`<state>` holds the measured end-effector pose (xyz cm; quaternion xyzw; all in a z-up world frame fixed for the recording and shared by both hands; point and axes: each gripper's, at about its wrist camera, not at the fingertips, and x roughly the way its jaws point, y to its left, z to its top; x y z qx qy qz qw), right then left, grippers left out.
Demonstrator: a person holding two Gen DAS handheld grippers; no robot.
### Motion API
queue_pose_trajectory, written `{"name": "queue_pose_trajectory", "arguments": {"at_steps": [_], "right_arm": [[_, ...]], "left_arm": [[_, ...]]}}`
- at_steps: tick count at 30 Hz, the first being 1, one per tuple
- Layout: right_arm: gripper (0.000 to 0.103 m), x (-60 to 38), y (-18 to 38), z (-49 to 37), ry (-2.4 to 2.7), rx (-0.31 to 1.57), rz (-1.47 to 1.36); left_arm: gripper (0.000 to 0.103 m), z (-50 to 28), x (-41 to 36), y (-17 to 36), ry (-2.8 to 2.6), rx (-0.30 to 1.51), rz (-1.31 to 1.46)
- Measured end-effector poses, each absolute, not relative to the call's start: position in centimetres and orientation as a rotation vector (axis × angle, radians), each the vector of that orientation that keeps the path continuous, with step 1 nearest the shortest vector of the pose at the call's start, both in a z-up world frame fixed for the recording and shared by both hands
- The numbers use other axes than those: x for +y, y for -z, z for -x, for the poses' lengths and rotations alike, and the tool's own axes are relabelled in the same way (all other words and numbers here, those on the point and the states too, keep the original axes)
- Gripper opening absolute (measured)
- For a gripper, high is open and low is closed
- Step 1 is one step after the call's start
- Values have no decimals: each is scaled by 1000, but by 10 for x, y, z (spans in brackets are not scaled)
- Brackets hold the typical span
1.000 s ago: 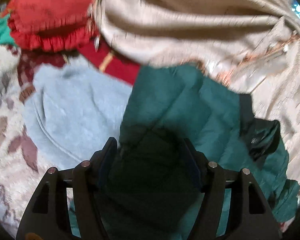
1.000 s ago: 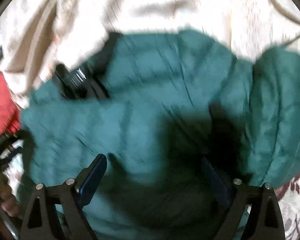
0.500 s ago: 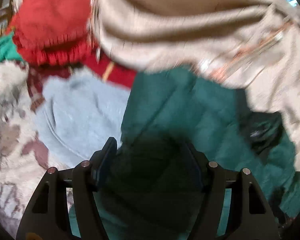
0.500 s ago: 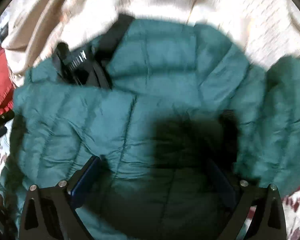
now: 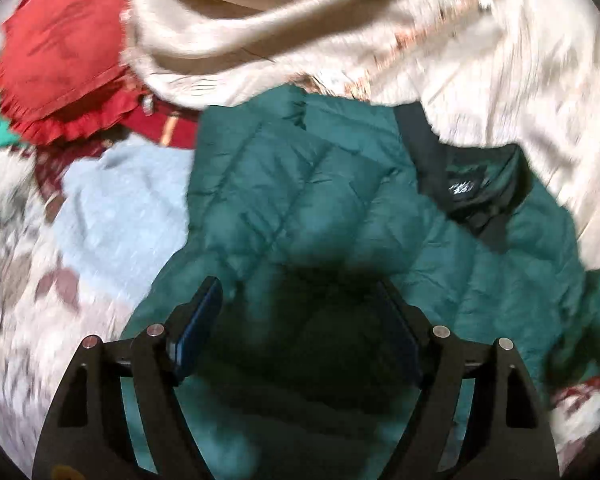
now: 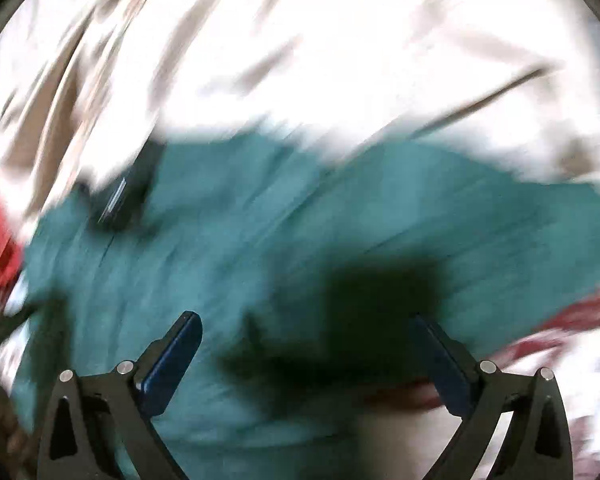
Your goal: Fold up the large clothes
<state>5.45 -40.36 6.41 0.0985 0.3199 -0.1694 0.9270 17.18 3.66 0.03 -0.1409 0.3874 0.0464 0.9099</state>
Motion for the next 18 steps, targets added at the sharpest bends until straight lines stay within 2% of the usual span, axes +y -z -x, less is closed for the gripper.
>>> {"name": "queue_pose_trajectory", "arguments": {"at_steps": [3,8,10,12,14,17,18], "right_arm": [[103,-480,-88,-22,574,546,-231],[103,-603,-78,-3,748,661,-256],[102,-641,-68,-3,690,698,-359],[98,-660,-54,-7,664,737,-416],[89,-669,-44,-16,628,758,-444],[89,-671,-37,-33,611,757,-359],[85,-671,-39,-37,604,746,-351]], "left_arm": [[79,-156,29,3,-33,853,345],[79,-170,14,10,-13,908,353],[79,-175,18,7,-40,893,370],[79,-177,21,3,-63,871,361],[79,-174,23,1,-77,857,340],[79,-174,23,1,-84,848,304],[79,-174,23,1,-88,844,298]]}}
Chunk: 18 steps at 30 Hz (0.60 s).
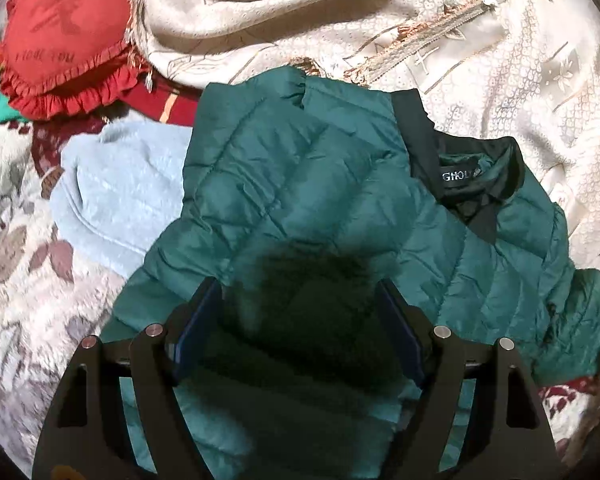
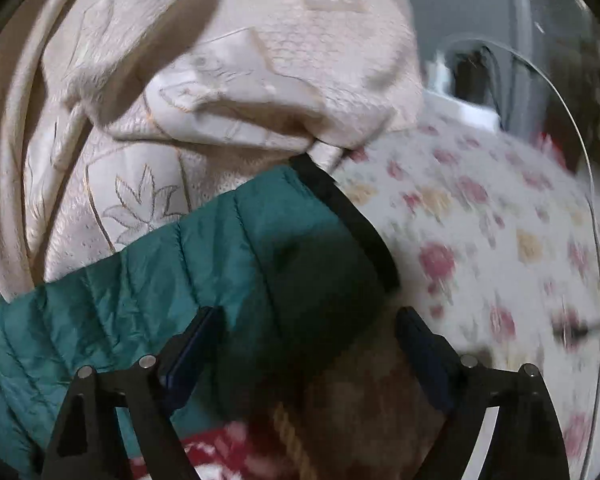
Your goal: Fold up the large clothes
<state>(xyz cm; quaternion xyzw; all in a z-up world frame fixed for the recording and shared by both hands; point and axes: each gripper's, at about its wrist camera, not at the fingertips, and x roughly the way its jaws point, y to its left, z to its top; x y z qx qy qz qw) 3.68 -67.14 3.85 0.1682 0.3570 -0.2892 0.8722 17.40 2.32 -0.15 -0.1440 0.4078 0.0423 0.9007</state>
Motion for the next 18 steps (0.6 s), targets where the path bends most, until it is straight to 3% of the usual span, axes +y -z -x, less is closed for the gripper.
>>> {"name": "queue_pose_trajectory", "arguments": {"at_steps": [1,2,3,11,18], "right_arm": [[54,-673,-40,-39,584,739,-362],[33,-672,-38,-42,581,745,-372],[27,-667,-42,-41,602,735,-349],[19,-543,-83,-15,577,613,-103],[19,-403,-106,-20,314,553,-109]], "left_arm": [[79,-174,23,2,-93,838,288],[79,-174,22,2,-97,834,279],[79,-174,20,3,-98,833,268],[79,-183,17,21,-107,905,193],[79,-177,41,14,-155,870,204]]}}
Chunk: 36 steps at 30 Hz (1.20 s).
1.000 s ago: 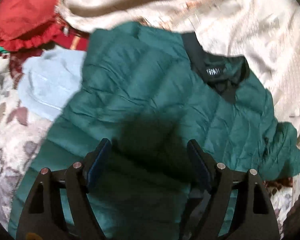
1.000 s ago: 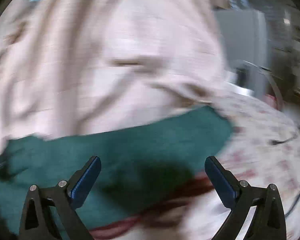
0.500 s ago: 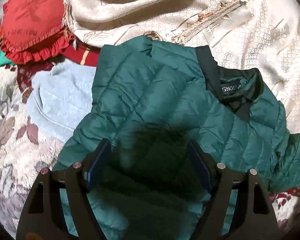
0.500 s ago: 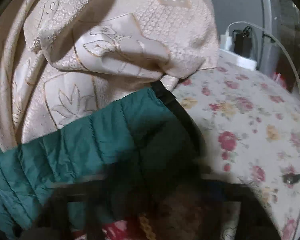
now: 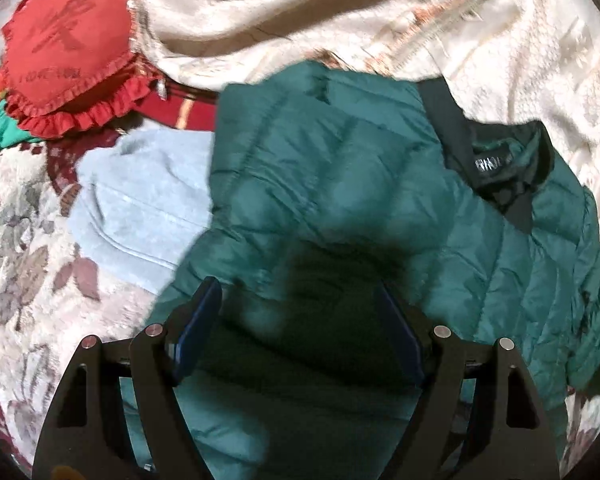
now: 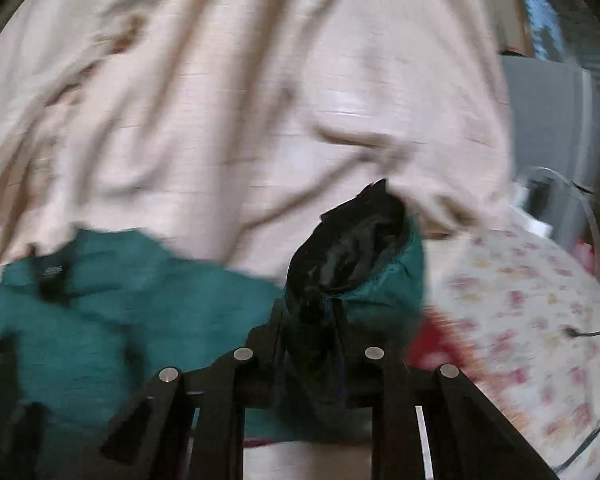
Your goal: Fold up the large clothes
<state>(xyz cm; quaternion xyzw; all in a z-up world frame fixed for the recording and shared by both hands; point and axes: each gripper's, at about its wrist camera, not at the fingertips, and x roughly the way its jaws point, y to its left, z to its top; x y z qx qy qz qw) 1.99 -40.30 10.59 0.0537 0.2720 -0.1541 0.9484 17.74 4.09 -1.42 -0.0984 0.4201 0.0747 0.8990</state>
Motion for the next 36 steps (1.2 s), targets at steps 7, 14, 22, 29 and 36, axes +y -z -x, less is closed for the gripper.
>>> {"name": "queue_pose_trajectory", "arguments": {"at_steps": [7,14,22,29,36], "right_arm": [[19,-254,-74,-73,-17,581,-142],[19,-185,-11,-103,-238,728,-123],[39,-236,-48,-60,9,687,-134],[88,-322,-76,-4,365,530,-10],[88,-303,-78,-37,5,507,130]], "left_arm": [[79,-178,60,17,-152,878,246],[79,-188,56,26,-89,924,293],[79,-186,44,16,-53,872,279],[79,-180,-2,10,138,846,224],[79,-178,-19,9,162,839,191]]}}
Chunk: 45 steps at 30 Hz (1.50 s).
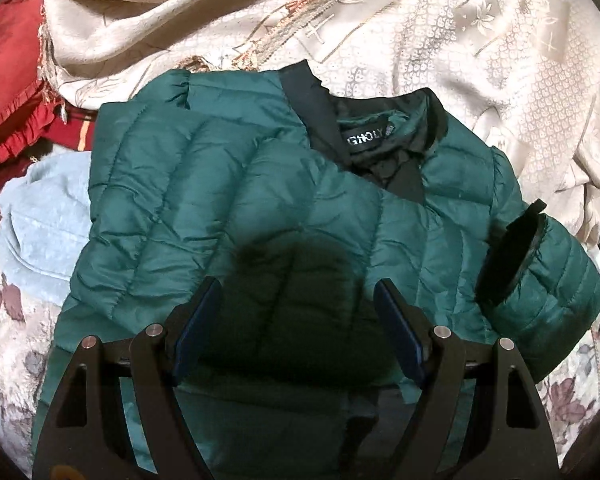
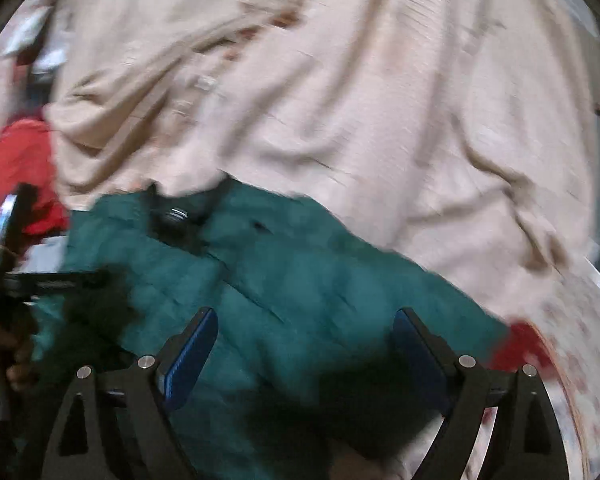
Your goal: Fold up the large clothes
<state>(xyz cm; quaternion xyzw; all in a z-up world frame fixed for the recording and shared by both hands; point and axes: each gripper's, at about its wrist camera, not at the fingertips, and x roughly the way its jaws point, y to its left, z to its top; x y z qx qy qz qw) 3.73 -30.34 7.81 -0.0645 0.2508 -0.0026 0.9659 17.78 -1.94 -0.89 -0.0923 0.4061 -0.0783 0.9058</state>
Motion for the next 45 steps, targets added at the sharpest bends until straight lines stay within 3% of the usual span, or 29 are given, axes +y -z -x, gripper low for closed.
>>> {"name": "queue_pose_trajectory", "arguments": {"at_steps": [4,10,11,12,13,14,21,25,30,31,32,33,35,40,45], "right_arm": [[88,-309,-80,-94,-106,609,281],[88,-315,-40,-153,-310,978,376],[80,-311,-36,-153,-330,1010,393],[62,-307,-35,-152,-348,1027,408],[19,-306,-35,-152,-390,1050,374],[12,-304,-38,-149,-417,1040,352],[10,-254,-91,-125,-701,834,256],[11,-212,-82,-132,-733,803,308],[19,-226,-48,-159,-380,822,217],[27,-230,-50,-155,-344,791,196],[43,-233,-53,-147,-311,747,187],[52,-235,-59,-134,-278,679,182],[95,-236,-69,-115,-252,612,178],[98,-236,-107,-67,-38,493,134],[103,-255,-80,-6,95,623,-2]], "left_arm": [[79,-185,-9,13,129,861,212],[79,-191,14,9,57,836,233],[79,-191,17,8,41,833,236],[79,-192,21,8,28,834,239],[79,-193,26,8,18,836,249],[79,-193,29,9,10,836,259],[79,-188,53,5,-63,816,315],[79,-188,61,6,-99,800,338],[79,-192,59,11,-92,821,328],[79,-191,58,11,-87,821,330],[79,-191,57,11,-78,817,332],[79,-191,56,10,-69,810,333],[79,-189,53,7,-57,798,334],[79,-184,40,-1,49,743,323],[79,-177,9,-14,317,631,286]]}}
